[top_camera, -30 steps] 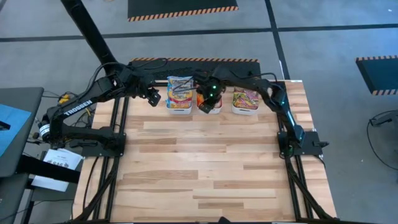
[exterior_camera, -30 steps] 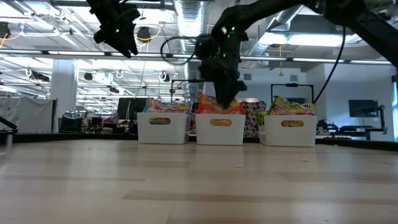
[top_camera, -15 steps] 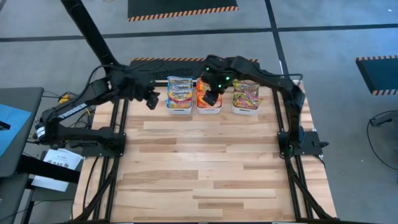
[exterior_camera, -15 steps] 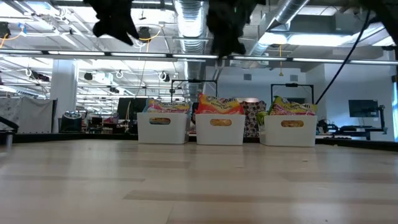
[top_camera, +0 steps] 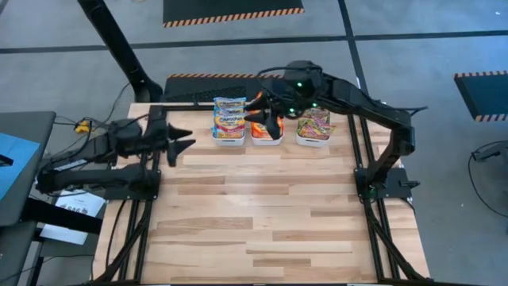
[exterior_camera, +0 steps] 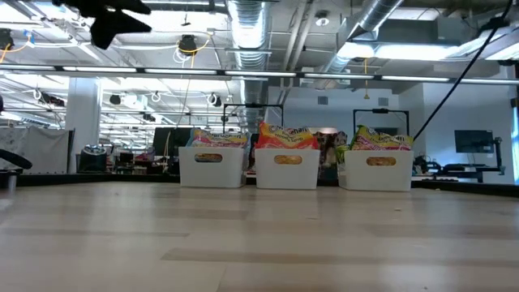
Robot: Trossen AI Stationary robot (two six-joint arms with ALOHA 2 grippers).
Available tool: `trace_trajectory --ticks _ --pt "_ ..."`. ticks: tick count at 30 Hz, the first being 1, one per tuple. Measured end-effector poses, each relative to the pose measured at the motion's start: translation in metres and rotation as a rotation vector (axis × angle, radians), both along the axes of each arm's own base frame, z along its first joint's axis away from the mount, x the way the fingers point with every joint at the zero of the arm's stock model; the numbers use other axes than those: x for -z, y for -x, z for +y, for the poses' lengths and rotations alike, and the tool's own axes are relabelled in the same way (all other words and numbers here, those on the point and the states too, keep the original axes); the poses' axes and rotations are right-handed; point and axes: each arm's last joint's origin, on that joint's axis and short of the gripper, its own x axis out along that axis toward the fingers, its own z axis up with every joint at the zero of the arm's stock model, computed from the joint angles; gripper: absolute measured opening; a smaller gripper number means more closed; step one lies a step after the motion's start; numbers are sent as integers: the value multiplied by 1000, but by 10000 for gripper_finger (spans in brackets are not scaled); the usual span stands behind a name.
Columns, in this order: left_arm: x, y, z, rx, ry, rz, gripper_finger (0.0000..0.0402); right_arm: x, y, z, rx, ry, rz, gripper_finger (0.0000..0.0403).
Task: Sort Maruchan noodles
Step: Return to Home Position
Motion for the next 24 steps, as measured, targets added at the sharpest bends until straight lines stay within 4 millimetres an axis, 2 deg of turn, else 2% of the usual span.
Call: trace_trajectory --ticks 7,10,12,18,24 --pt "36 24 -11 64 -24 -140 174 -3 9 9 -17 -9 25 182" --pt "51 29 -13 83 -25 -154 174 3 16 7 26 -114 119 182" --pt "62 31 -14 91 -32 -154 174 5 22 7 50 -165 162 182" --pt "86 33 -14 89 -81 -153 174 1 27 13 23 -134 155 182" --pt "110 21 -12 82 -53 -159 174 -16 50 20 13 -93 109 182"
